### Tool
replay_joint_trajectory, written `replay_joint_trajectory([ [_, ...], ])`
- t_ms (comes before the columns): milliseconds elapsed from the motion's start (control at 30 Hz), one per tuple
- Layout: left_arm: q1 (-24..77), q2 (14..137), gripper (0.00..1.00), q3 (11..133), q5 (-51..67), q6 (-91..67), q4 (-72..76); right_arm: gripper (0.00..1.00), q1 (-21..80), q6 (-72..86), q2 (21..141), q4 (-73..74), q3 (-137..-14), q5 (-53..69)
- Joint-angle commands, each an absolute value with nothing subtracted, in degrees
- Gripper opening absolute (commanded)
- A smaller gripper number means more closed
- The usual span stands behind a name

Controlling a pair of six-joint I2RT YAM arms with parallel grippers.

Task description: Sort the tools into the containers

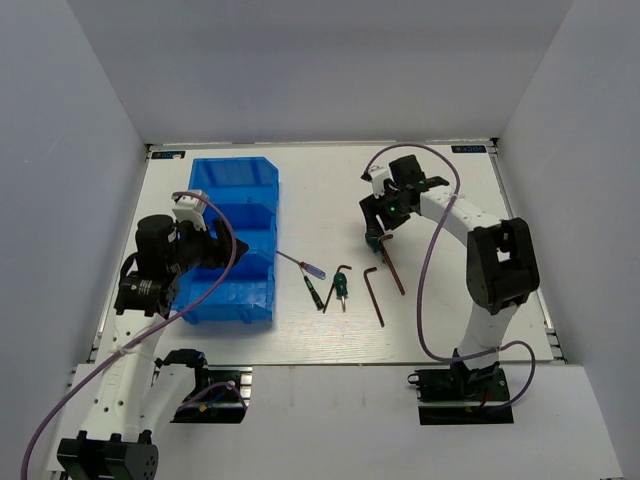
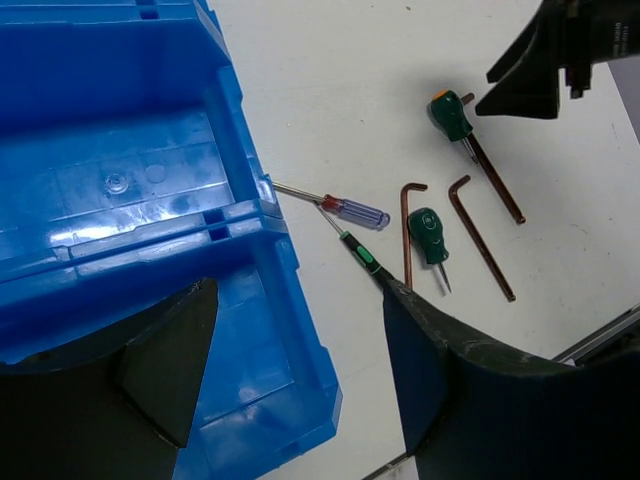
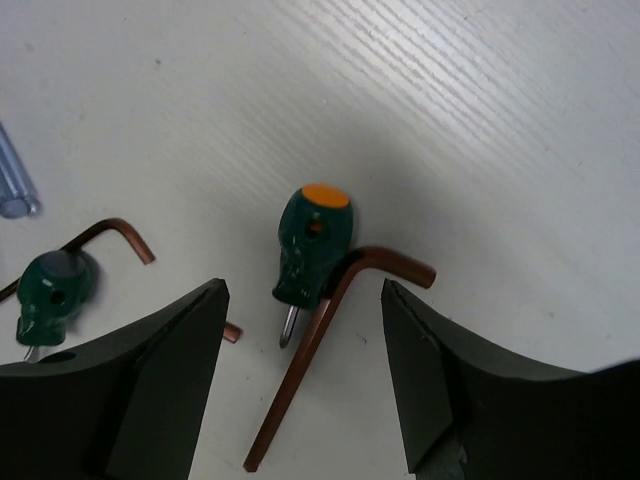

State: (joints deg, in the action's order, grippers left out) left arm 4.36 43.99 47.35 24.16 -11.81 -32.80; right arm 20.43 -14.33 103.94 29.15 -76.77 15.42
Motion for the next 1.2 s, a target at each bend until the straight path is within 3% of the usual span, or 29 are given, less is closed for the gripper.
replay_joint_trajectory([
  [0,4.57,43.77,0.77,48.78,23.73,-10.99,-33.31,0.69,21.36,-14.85,107.04,27.16,-81.12,12.66],
  [367,4.57,41.66,0.77,48.78,22.50,-10.99,-35.68,0.65,25.49,-16.09,111.97,25.93,-81.13,6.68],
  [933,4.57,38.41,0.76,49.31,20.92,-13.71,-38.06,0.47,27.33,-15.38,115.22,27.68,-79.80,0.26],
  [967,4.57,38.41,0.76,49.31,20.92,-13.71,-38.06,0.44,27.60,-15.38,115.22,28.29,-80.24,0.44],
  [1067,4.57,38.41,0.72,49.83,20.92,-14.24,-38.06,0.19,27.51,-15.47,115.14,29.44,-82.34,2.36],
  [1100,4.57,38.41,0.71,49.83,20.92,-14.85,-38.06,0.06,27.51,-15.64,114.61,29.62,-82.96,3.50],
  [1133,4.57,38.41,0.68,49.83,20.92,-14.85,-38.06,0.00,27.51,-16.34,114.09,30.05,-84.71,6.47],
  [1167,4.57,38.41,0.67,49.83,20.92,-14.85,-37.45,0.00,27.51,-16.87,113.91,30.32,-86.90,9.11],
])
